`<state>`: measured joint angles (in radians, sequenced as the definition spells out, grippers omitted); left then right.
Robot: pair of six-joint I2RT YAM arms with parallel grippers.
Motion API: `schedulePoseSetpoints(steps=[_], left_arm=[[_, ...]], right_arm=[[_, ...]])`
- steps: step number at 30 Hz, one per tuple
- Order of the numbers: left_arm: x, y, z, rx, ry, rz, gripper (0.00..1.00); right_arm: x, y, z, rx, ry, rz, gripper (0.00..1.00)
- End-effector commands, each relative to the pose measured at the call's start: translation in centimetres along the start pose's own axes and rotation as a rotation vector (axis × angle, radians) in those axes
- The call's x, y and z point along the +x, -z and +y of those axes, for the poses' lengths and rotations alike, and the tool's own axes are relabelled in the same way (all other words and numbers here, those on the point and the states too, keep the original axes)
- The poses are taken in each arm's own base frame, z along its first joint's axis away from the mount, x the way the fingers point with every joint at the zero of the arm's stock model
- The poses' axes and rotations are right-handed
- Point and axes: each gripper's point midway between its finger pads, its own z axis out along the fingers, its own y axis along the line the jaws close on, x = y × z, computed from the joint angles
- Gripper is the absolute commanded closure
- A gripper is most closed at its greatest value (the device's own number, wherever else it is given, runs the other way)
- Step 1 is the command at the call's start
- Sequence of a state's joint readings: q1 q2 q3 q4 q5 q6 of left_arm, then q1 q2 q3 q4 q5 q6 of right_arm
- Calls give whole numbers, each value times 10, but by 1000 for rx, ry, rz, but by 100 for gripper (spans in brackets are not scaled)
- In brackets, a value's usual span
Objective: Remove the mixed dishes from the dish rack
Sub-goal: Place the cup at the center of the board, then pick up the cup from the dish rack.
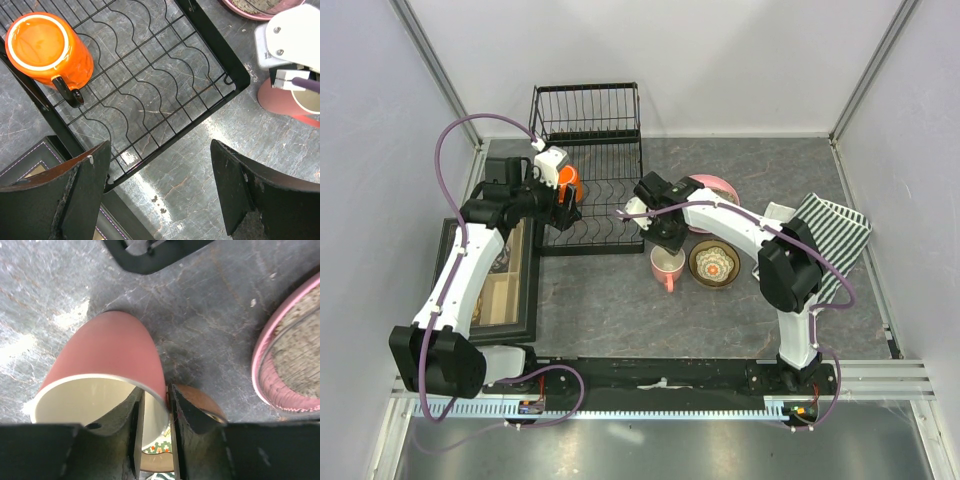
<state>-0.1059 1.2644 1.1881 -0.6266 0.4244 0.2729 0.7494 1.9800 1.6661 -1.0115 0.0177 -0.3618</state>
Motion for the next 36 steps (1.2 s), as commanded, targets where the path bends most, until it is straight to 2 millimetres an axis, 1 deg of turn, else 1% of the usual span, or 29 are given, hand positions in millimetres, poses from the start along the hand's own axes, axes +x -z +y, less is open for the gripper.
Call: schedulePoseSetpoints(steps=[1,4,6,9,12,13,15,16,20,24,25,28,29,31,32,35,36], left_arm=[[-8,8,-2,7,-53,-41,14],[-8,8,-3,13,-50,-42,14],[-8,8,-3,13,-52,-44,14],[-7,8,-1,1,-59,-40,14],[-8,7,3,-15,-69,-44,13],[-7,6,4,-18,-74,-43,13],[-6,3,8,-33,-79,-39,12],[-6,2,14,-58,-88,-34,12],[-3,-5,30,-118,-109,-11,12],[-5,-12,50,-195,-153,6,12],[-3,-14,59,-227,-167,27,12],[-4,-19,76,-292,-181,49,12],[2,-27,81,-297,-175,78,12],[4,-33,93,-336,-174,104,13],[11,-42,97,-334,-169,131,13],[12,-52,107,-355,-177,154,13],[19,-60,110,-349,-176,182,14]], right_arm=[[-15,14,-10,28,-11,-53,67],[-19,17,-9,20,-21,-71,63],[-22,21,-9,16,-27,-84,63],[-25,28,-10,26,-37,-103,60],[-31,43,-13,39,-49,-144,57],[-33,50,-14,48,-52,-164,55],[-38,60,-16,60,-58,-193,51],[-40,69,-17,69,-58,-213,48],[-47,89,-19,84,-66,-273,43],[-53,109,-22,104,-68,-326,40],[-54,116,-22,112,-67,-342,39],[-57,129,-26,135,-70,-378,38],[-57,131,-28,143,-73,-384,38],[-58,136,-28,150,-71,-397,38],[-58,139,-30,159,-75,-404,37],[-57,141,-30,161,-75,-408,37],[-56,140,-31,161,-78,-405,37]])
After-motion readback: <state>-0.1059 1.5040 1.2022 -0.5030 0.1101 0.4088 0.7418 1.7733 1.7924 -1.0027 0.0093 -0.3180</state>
